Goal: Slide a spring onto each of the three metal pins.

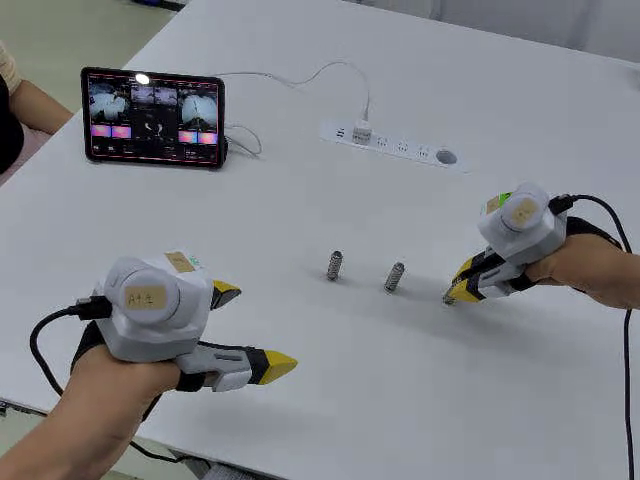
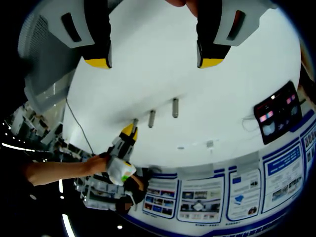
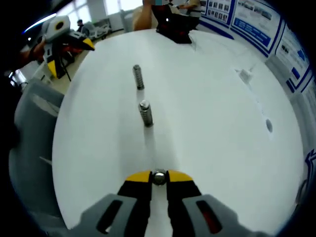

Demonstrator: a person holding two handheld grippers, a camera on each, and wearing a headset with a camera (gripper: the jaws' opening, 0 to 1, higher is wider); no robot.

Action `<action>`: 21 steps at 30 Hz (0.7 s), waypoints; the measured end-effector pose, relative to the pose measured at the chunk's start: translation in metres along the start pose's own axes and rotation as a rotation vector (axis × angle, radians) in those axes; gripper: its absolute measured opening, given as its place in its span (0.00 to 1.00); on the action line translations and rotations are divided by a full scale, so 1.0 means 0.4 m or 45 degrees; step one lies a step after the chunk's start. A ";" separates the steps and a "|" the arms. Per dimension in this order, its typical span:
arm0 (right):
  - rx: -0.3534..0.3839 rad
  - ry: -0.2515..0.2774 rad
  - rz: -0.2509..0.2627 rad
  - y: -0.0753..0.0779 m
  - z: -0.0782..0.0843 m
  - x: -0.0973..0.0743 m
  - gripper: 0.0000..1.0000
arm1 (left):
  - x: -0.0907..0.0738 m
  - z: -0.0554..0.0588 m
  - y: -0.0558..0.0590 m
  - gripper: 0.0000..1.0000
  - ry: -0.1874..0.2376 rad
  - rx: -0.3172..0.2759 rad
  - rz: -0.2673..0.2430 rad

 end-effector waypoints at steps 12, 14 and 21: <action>0.059 0.025 0.010 -0.001 0.019 0.003 0.26 | 0.005 -0.017 -0.003 0.73 -0.002 0.004 -0.003; 0.066 0.032 0.012 -0.005 0.025 -0.001 0.28 | 0.004 -0.021 -0.004 0.74 0.002 0.002 -0.005; 0.170 0.089 0.043 -0.014 0.052 -0.031 0.38 | 0.008 -0.037 -0.009 0.73 0.008 -0.031 0.003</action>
Point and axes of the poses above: the centre of the closed fingertips' face, and the gripper's own axes: x roughly forward along the fingers, y roughly to its right, z roughly out of its underside, the point moved 1 cm from there along -x, roughly backward along the fingers, and after that the axes turned 3 degrees about x, right-handed, at the moved point
